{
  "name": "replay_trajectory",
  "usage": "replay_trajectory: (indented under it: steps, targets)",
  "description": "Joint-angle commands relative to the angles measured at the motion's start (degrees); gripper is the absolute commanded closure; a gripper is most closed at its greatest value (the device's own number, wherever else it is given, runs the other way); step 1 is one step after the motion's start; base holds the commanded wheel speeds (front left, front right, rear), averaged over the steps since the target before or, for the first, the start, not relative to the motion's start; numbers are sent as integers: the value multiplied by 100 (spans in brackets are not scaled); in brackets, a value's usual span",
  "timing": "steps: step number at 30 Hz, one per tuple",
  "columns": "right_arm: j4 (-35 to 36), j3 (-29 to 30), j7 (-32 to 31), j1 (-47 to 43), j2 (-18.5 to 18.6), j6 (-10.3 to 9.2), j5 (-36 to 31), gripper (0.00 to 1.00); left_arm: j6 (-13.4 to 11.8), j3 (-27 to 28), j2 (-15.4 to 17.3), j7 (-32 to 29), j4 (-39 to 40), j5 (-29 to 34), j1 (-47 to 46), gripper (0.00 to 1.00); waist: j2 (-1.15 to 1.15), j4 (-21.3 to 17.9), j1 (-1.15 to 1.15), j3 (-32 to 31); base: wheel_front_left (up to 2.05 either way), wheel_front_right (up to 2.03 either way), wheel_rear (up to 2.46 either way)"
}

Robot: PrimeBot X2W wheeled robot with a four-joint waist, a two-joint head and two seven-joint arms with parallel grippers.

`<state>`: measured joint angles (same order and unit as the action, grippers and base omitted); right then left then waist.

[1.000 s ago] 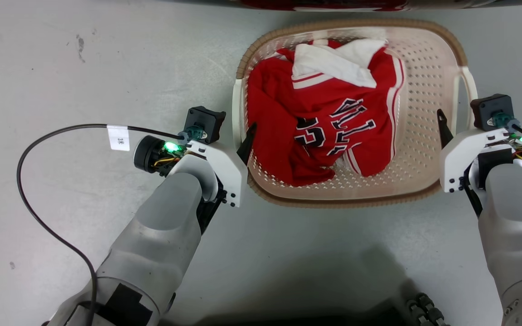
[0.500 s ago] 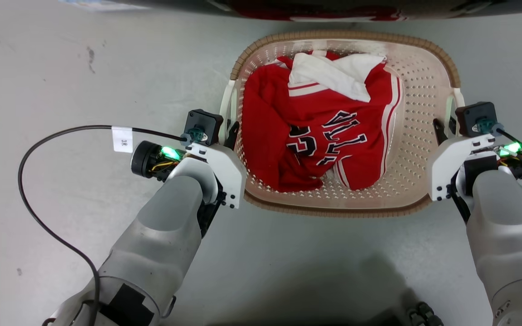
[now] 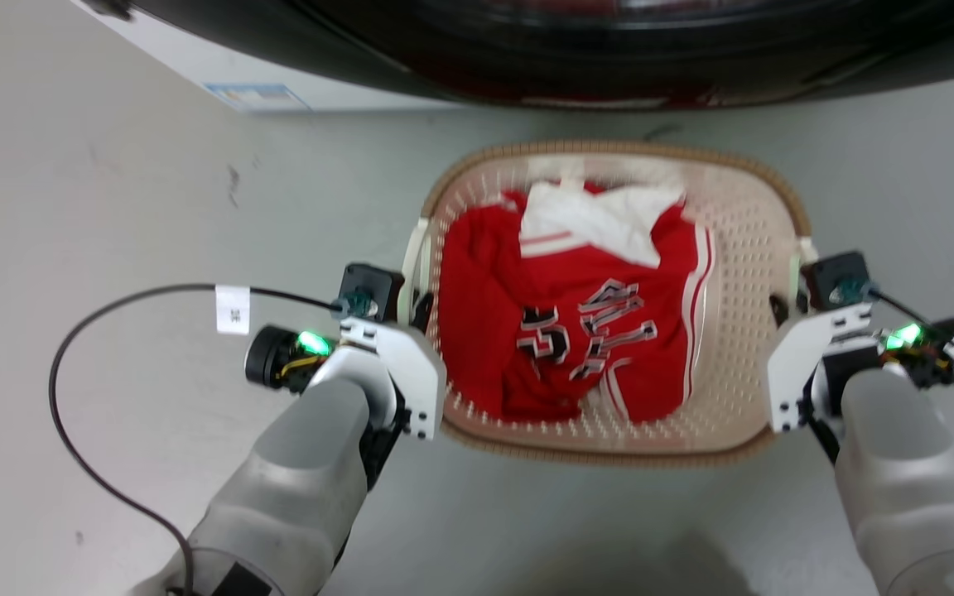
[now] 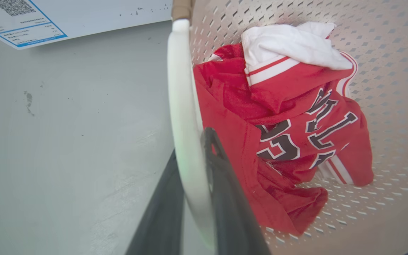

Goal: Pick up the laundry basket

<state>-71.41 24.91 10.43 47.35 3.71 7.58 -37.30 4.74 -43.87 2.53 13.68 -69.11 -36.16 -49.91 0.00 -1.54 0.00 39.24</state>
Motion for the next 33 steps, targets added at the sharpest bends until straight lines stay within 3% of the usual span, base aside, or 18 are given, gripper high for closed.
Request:
replay_trajectory:
  steps: [1, 22, 33]
  targets:
    - [-32, -28, -67, -158, 102, -16, -41, 100, 35, -21, 62, 23, -11, -44, 45, 100, 0, 83, 0, -295, 0, 0, 0]
    - [-228, -452, -386, -1193, -26, -16, 87, 100, 45, -451, 77, -764, -353, -575, 1028, 100, 0, 479, 0, -2381, 0, 0, 0]
    - [-243, -1719, -759, -1903, -34, -13, 1306, 100, 62, -579, 148, -1190, -446, -624, 1343, 100, 0, 745, 0, -3261, 0, 0, 0]
